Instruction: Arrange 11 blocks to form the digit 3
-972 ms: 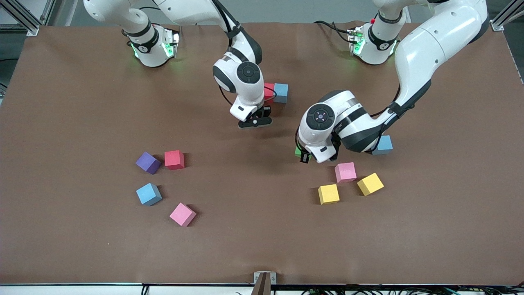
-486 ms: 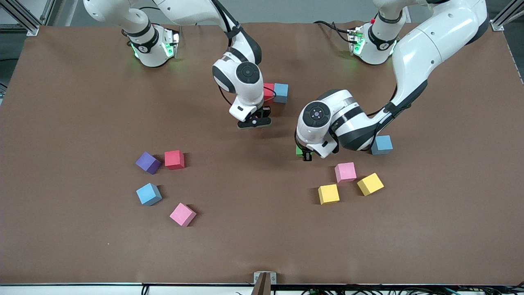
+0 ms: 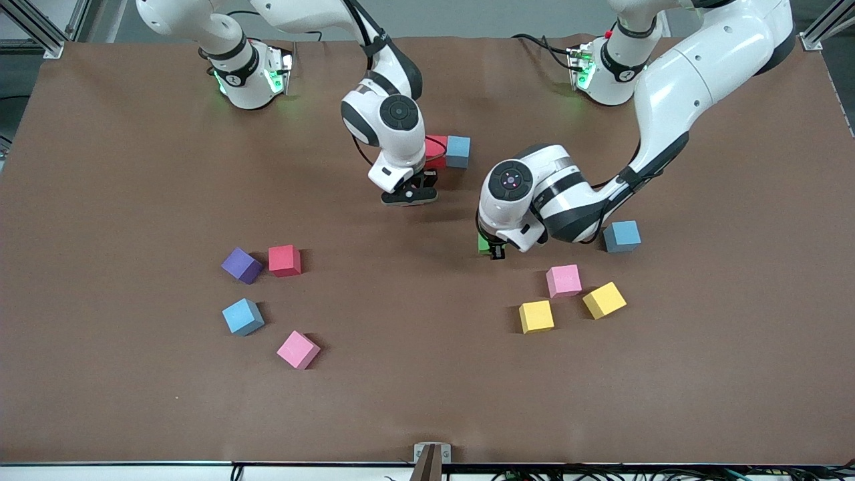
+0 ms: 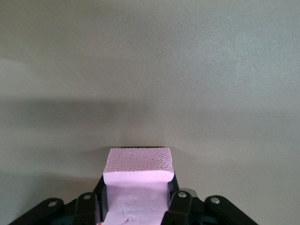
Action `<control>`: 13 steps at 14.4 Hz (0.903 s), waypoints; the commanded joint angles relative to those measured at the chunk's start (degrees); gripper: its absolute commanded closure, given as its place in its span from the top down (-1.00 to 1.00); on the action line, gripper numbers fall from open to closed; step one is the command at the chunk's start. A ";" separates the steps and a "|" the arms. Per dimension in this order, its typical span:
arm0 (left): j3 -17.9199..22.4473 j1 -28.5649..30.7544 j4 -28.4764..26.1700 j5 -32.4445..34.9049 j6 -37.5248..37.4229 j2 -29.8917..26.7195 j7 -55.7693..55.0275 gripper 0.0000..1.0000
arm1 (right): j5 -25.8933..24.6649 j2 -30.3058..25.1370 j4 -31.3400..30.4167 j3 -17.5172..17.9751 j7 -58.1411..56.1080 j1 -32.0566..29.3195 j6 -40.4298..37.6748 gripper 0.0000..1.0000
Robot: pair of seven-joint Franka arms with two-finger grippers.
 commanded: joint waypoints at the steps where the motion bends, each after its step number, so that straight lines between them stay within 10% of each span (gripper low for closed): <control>1: -0.14 -0.10 -0.73 1.45 1.07 -0.88 -4.27 -0.64 | -0.14 -2.04 -2.16 -0.41 1.29 0.62 0.65 -0.98; 13: -0.40 0.34 -0.38 1.28 1.16 -1.15 -4.79 -0.64 | -0.23 -1.34 -2.07 -0.41 2.52 0.97 2.94 -0.98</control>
